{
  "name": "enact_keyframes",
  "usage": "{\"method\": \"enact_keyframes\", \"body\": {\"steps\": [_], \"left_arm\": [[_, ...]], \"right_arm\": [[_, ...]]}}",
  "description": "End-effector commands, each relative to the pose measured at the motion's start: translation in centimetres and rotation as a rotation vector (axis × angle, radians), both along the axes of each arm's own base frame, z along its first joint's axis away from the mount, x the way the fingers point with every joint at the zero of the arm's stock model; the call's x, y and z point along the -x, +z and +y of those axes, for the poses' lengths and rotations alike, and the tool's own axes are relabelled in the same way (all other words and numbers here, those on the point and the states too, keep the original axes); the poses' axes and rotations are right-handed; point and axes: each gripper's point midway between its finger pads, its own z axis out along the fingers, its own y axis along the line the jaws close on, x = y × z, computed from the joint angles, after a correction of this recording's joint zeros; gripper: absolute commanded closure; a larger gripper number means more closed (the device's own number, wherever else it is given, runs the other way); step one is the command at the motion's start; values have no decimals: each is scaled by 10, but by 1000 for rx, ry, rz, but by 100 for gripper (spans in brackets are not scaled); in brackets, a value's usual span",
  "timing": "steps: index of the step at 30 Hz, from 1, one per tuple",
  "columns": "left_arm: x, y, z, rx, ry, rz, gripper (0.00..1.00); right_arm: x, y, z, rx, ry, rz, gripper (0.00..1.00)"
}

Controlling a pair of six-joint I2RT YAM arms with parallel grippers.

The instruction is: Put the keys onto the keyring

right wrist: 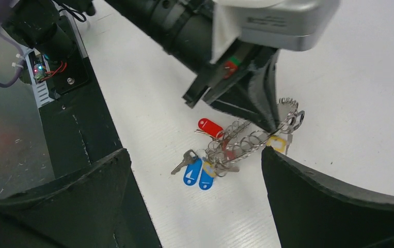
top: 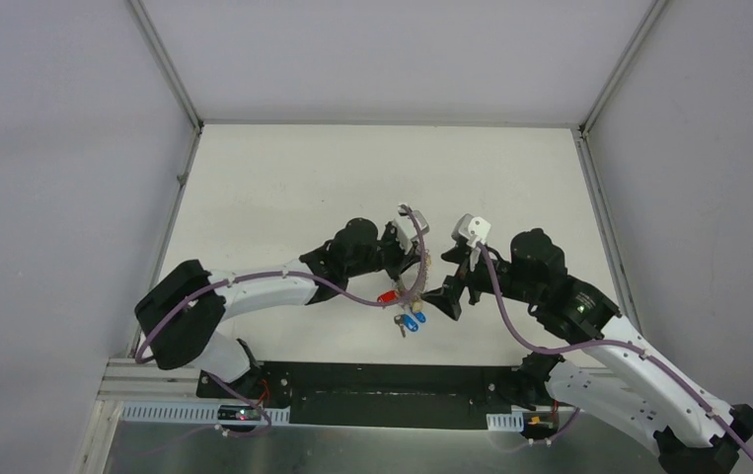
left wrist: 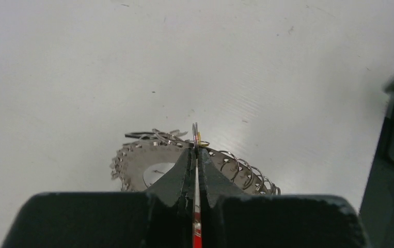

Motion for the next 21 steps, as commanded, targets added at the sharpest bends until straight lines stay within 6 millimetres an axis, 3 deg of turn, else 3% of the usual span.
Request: {"method": "enact_keyframes", "body": {"steps": [1, 5, 11, 14, 21], "left_arm": [[-40, 41, -23, 142, 53, -27, 100], [-58, 37, -34, 148, 37, -7, 100], [-80, 44, -27, 200, 79, 36, 52], [-86, 49, -13, 205, 116, 27, 34], [-99, 55, 53, 214, 288, 10, 21]], "right_arm": [[-1, 5, -4, -23, -31, -4, 0], [-1, 4, -6, -14, -42, -4, 0], [-2, 4, -8, -11, -50, -6, 0], [-2, 1, -8, -3, -50, -1, 0], [-13, -5, 0, 10, -65, 38, 0]]}}
